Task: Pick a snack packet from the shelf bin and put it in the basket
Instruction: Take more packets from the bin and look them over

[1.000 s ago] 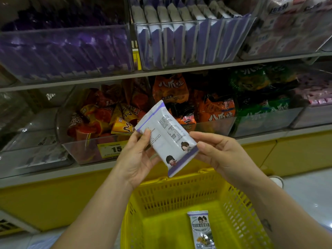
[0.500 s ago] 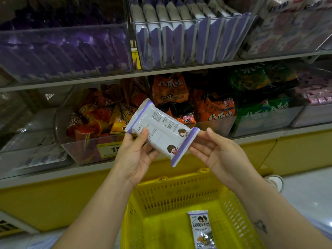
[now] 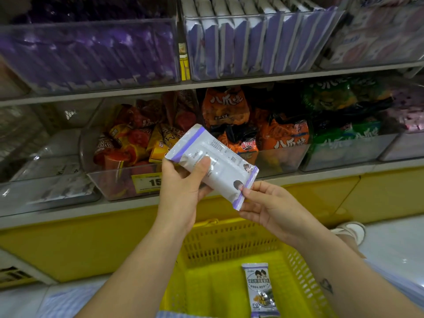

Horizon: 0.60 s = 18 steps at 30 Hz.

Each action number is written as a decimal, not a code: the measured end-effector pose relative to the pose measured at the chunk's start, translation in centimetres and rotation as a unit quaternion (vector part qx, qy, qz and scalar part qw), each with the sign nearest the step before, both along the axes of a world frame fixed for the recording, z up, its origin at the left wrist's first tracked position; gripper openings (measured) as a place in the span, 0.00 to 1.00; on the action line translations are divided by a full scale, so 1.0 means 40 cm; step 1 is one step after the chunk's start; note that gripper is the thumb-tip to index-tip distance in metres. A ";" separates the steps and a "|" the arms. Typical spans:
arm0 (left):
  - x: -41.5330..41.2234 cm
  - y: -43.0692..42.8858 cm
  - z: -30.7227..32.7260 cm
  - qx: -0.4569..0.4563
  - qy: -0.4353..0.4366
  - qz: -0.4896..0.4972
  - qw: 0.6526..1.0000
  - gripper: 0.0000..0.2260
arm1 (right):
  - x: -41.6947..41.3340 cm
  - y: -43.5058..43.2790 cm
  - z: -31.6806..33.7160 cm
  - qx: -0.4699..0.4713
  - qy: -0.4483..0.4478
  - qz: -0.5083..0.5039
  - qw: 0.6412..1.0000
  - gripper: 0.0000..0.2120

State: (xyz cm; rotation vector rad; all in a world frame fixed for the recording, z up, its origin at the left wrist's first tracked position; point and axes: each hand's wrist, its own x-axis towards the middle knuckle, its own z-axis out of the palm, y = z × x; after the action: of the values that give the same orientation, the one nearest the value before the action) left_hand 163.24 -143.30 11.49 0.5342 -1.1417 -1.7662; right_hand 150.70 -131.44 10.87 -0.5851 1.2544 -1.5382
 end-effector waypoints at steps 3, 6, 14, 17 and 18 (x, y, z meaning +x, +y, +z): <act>0.003 -0.012 -0.001 0.018 -0.018 -0.016 1.000 0.18 | -0.005 0.004 0.005 -0.011 0.024 0.021 0.999 0.11; 0.008 -0.033 0.002 0.067 -0.027 -0.068 0.995 0.12 | -0.023 0.005 0.030 -0.027 0.045 0.006 0.999 0.24; -0.005 -0.028 0.002 0.085 -0.029 -0.167 0.982 0.18 | -0.047 0.008 0.070 -0.036 0.070 0.083 0.993 0.18; -0.015 -0.007 -0.007 0.023 -0.087 -0.137 0.986 0.20 | -0.046 0.013 0.085 -0.047 0.082 0.143 0.985 0.15; -0.017 -0.004 -0.008 -0.020 -0.132 -0.097 0.986 0.21 | -0.043 0.014 0.085 -0.046 0.104 0.140 0.984 0.15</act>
State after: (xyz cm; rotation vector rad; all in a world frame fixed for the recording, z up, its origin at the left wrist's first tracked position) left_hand 162.54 -143.44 11.17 0.6672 -1.4514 -1.8718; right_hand 148.99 -130.89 14.29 -0.9607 1.2009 -1.3278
